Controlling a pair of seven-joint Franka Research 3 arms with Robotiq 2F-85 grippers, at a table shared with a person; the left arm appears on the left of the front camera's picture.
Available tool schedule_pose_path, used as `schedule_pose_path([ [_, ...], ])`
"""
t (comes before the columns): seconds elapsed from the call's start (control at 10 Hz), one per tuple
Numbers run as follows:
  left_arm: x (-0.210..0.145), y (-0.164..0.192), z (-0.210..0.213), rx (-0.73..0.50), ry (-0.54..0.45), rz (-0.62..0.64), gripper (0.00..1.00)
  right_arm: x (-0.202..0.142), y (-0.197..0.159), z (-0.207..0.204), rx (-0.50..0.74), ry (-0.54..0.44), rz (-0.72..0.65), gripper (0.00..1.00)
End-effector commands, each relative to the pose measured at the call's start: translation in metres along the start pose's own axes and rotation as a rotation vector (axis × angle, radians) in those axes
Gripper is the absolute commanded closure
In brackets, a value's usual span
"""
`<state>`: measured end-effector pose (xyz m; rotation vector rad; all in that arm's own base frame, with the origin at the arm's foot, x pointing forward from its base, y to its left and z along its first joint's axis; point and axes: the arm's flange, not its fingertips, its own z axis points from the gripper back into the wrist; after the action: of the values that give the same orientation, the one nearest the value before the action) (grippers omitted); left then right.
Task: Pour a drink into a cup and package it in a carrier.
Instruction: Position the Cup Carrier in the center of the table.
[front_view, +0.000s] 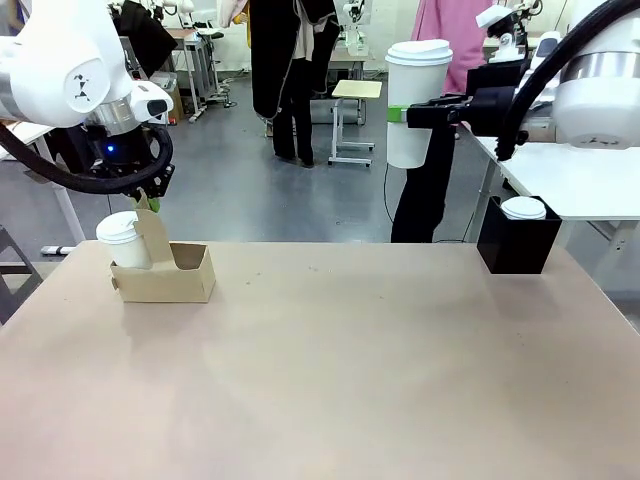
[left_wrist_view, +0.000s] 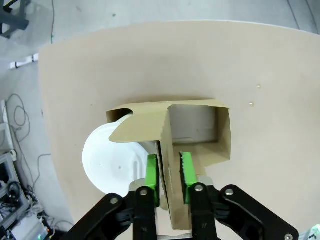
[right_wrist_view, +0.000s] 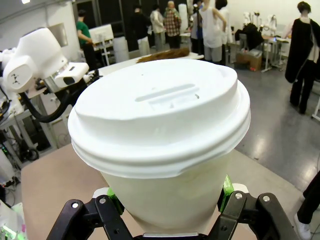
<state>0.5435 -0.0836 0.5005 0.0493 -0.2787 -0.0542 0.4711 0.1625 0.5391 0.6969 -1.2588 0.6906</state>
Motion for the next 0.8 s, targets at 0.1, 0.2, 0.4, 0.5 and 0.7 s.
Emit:
schedule_pose_path([
  [0.1, -0.0039, -0.0032, -0.0025, 0.037, -0.022, 0.028, 1.0, 0.0043, 0.0011, -0.0018, -0.001, -0.008, 0.008, 0.19],
  [0.2, -0.0013, -0.0018, -0.0029, 0.079, 0.005, 0.111, 1.0, 0.0043, 0.0011, -0.0018, -0.001, -0.008, 0.008, 0.19],
  [0.4, 0.0, -0.0002, -0.0006, 0.0, -0.005, 0.008, 1.0, 0.0043, 0.0011, -0.0018, -0.001, -0.008, 0.008, 0.19],
  [0.5, 0.0, -0.0002, -0.0006, 0.0, -0.005, 0.008, 1.0, 0.0043, 0.0011, -0.0018, -0.001, -0.008, 0.008, 0.19],
  [0.7, -0.0002, -0.0009, -0.001, 0.014, -0.004, 0.029, 0.97, 0.0043, 0.0011, -0.0018, -0.001, -0.008, 0.008, 0.19],
])
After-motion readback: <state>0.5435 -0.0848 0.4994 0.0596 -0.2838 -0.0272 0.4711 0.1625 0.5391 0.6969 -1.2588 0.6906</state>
